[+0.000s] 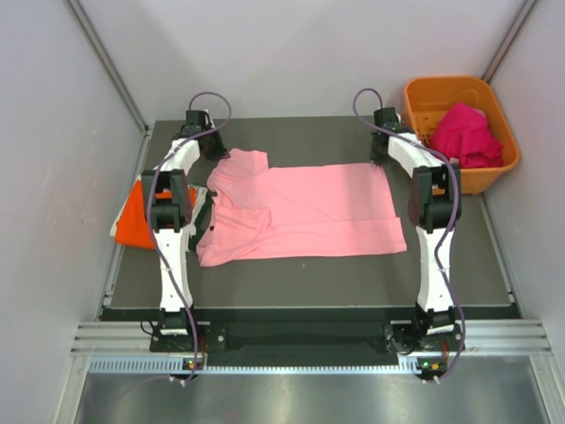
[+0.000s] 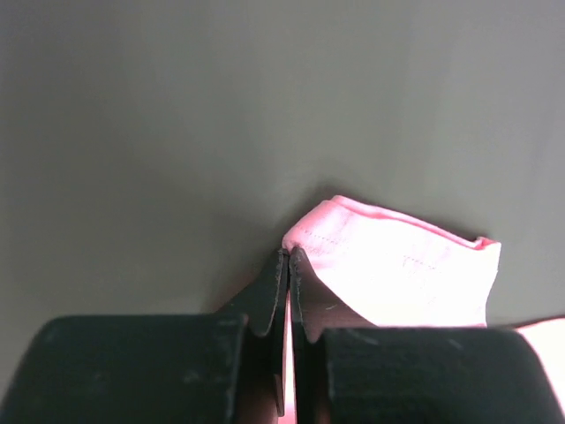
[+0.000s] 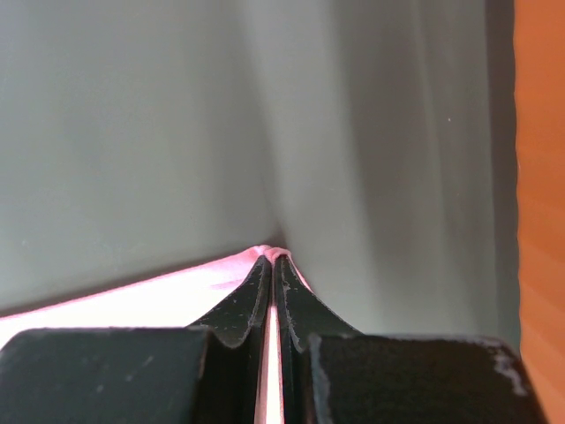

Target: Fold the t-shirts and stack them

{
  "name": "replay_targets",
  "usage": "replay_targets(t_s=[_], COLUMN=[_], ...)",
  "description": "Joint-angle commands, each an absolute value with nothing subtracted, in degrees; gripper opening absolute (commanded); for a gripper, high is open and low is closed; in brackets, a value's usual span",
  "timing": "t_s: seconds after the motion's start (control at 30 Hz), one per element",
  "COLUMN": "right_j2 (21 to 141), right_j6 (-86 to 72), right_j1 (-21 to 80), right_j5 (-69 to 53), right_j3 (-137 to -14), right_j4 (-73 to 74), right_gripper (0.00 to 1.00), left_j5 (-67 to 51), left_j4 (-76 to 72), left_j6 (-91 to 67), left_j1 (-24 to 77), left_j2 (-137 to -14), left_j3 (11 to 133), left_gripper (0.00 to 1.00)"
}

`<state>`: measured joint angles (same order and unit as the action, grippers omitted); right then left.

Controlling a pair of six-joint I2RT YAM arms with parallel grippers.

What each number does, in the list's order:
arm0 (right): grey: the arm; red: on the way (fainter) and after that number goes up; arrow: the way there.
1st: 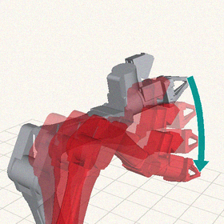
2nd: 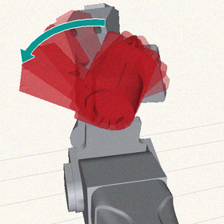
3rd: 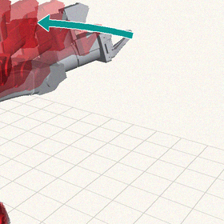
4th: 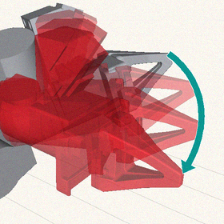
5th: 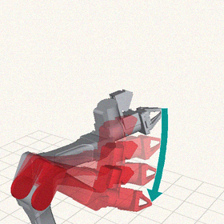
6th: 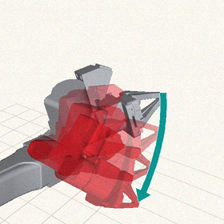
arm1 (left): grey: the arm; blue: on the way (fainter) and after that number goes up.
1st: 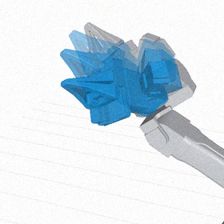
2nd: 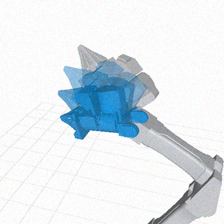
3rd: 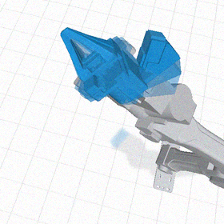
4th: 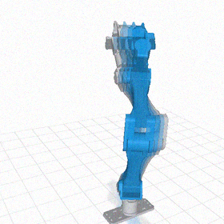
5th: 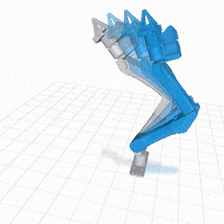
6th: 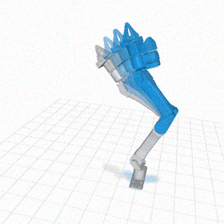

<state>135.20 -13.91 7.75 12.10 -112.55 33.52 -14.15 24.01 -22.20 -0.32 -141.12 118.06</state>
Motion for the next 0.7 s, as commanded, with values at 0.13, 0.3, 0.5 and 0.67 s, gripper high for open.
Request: replay_targets(t_s=[0.13,0.3,0.5,0.67], right_j2=[133.69,130.7,127.62,126.21], right_j6=[-14.15,-14.33,-14.68,-15.03], right_j1=[7.47,7.47,7.21,6.77], right_j5=[12.13,12.04,12.04,11.08], right_j3=[-111.97,-110.66,-108.63,-107.67], right_j4=[33.66,33.05,32.52,32.34], right_gripper=[0.0,0.0,0.0,0.0], left_j5=[-14.15,-15.56,-15.21,-14.24], left_j4=[21.46,15.39,13.8,12.84], left_j6=[-21.45,-21.27,-20.3,-19.51], left_j1=[-0.18,1.39,2.11,2.72], left_j2=[-137.29,-132.02,-129.82,-128.24], left_j3=[114.01,107.59,105.82,104.68], left_gripper=[0.0,0.0,0.0,0.0])
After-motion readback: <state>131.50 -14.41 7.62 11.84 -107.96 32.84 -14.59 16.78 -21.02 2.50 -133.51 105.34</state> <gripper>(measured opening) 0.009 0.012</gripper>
